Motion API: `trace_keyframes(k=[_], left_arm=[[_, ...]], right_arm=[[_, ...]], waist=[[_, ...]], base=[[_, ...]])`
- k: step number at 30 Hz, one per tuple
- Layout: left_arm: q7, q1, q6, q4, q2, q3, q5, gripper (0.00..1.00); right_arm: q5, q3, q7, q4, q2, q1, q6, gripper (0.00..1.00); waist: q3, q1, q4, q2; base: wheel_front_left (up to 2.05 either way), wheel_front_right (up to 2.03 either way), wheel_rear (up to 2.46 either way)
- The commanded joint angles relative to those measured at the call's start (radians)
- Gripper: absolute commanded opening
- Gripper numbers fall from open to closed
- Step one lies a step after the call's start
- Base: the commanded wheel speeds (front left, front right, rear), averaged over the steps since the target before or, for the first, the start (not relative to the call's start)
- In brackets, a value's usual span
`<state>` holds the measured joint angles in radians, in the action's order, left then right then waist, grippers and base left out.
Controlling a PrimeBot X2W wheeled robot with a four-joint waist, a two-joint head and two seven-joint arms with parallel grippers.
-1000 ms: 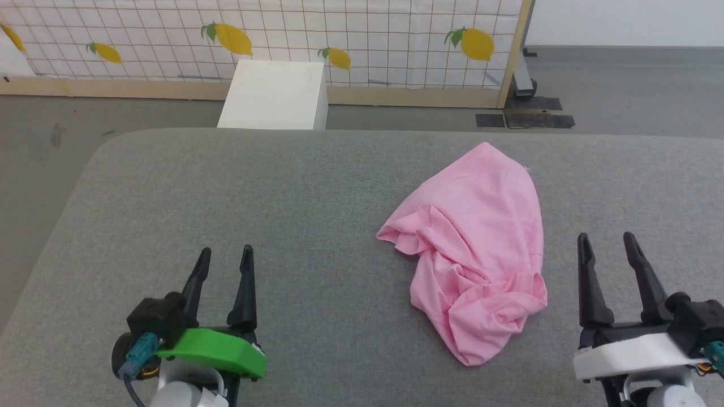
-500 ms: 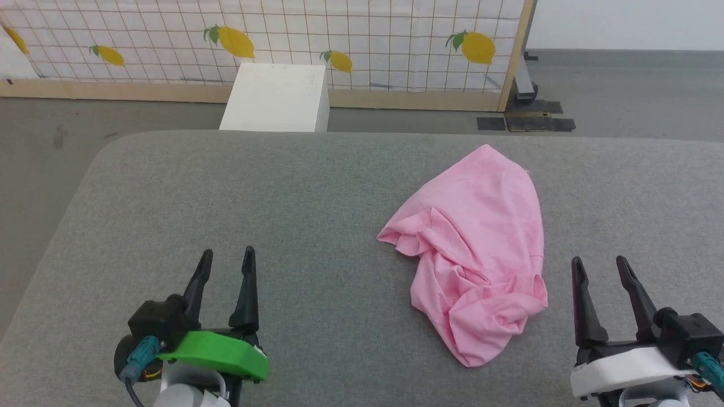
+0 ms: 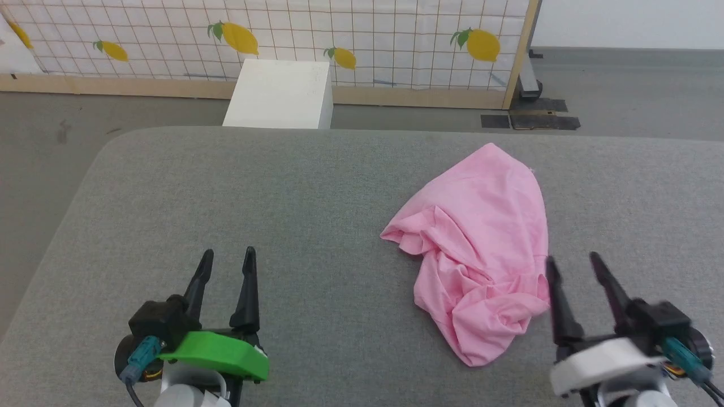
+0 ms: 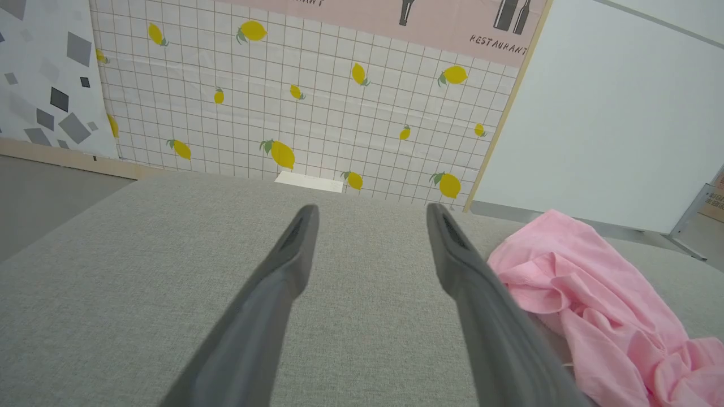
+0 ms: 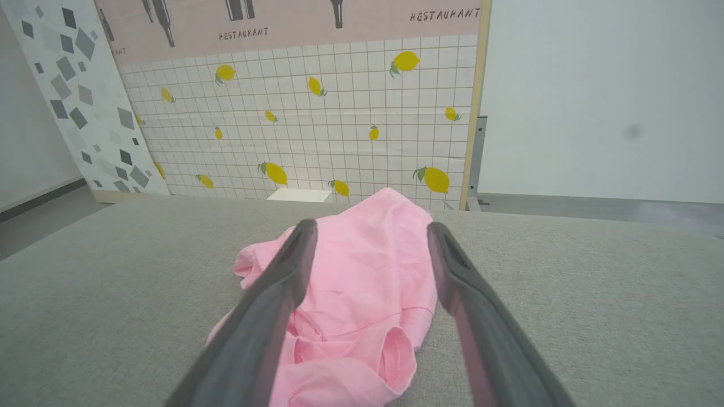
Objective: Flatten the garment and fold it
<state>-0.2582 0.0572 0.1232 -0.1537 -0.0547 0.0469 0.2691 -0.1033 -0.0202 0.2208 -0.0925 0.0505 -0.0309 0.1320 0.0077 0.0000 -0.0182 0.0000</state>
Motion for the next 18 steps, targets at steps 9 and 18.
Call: trace_keyframes(k=[9, 18], left_arm=[[-0.004, 0.03, 0.007, 0.013, 0.004, 0.007, -0.008, 1.0], [-0.004, 0.094, 0.007, 0.022, 0.004, 0.05, 0.012, 1.0]], right_arm=[[0.097, 0.171, -0.408, -0.1, 0.0, 0.234, -0.001, 1.0], [0.13, 0.343, -0.663, -0.286, 0.0, 0.521, -0.001, 1.0]], waist=[[0.063, 0.0, 0.02, 0.0], [0.153, 0.0, 0.082, 0.0]], base=[[0.0, 0.0, 0.0], [0.0, 0.0, 0.0]])
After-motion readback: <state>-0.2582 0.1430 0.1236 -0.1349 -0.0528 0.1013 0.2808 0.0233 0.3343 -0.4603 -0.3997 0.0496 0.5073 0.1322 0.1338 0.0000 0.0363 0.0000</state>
